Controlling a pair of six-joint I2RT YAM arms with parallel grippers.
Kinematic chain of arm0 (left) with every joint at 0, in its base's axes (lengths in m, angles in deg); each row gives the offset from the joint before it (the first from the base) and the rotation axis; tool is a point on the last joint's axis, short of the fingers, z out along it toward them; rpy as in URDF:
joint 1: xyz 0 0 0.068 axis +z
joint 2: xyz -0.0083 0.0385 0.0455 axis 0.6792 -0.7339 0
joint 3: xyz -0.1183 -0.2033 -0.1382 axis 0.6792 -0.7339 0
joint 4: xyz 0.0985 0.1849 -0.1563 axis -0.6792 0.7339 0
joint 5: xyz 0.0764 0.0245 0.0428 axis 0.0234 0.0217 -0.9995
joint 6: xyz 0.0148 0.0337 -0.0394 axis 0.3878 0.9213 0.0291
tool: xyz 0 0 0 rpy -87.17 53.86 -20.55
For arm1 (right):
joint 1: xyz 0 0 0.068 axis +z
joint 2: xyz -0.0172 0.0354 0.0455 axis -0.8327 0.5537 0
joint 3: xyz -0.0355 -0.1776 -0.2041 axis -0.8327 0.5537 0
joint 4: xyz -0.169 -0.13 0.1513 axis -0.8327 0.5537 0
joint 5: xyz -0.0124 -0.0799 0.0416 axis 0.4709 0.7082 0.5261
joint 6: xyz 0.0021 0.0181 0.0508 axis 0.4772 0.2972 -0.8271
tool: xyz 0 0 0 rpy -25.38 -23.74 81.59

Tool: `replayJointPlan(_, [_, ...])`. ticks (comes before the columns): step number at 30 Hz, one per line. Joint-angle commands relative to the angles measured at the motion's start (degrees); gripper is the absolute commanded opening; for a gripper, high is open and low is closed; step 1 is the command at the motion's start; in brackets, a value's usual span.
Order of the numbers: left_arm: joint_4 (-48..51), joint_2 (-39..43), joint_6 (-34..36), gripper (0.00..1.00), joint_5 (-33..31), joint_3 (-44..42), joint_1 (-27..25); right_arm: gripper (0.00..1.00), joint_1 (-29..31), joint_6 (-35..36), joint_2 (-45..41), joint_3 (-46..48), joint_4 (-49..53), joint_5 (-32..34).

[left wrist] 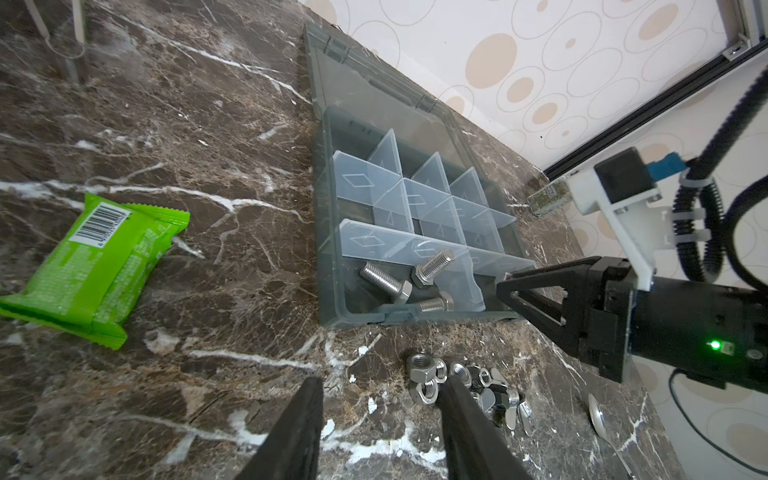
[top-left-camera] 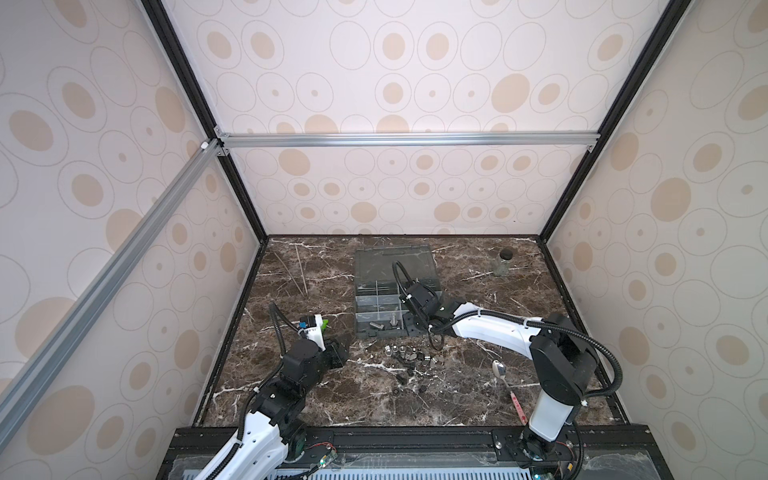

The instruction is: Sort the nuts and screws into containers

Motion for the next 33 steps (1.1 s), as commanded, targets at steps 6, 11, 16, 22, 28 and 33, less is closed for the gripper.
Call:
replayJointPlan(6, [-5.1, -1.0, -3.1, 0.47, 2.6, -0.3, 0.3, 0.32, -0.4, -1.3, 0.6, 0.9, -0.8, 0.2])
replayJointPlan(11, [-4.8, -1.8, -2.8, 0.47, 3.8, -0.2, 0.4, 0.37, -0.5, -1.4, 0.2, 1.0, -0.6, 0.7])
replayJointPlan(16, [-5.4, -2.1, -2.5, 0.47, 4.4, 0.0, 0.4, 0.38, -0.5, -1.5, -0.7, 1.1, -0.5, 1.0])
replayJointPlan(22, [-7.1, -4.4, -3.0, 0.45, 7.3, 0.8, 0.3, 0.39, -0.6, -2.7, -3.1, 1.7, -0.2, 1.9])
replayJointPlan(28, [-9.9, -7.8, -3.2, 0.43, 10.2, 1.5, -0.2, 0.40, -0.6, -3.9, -6.5, 3.3, -0.2, 2.3])
replayJointPlan(33, [-10.4, -11.3, -2.2, 0.42, 10.4, 2.9, -2.4, 0.40, -0.6, -4.7, -8.9, 4.9, 0.5, 3.2])
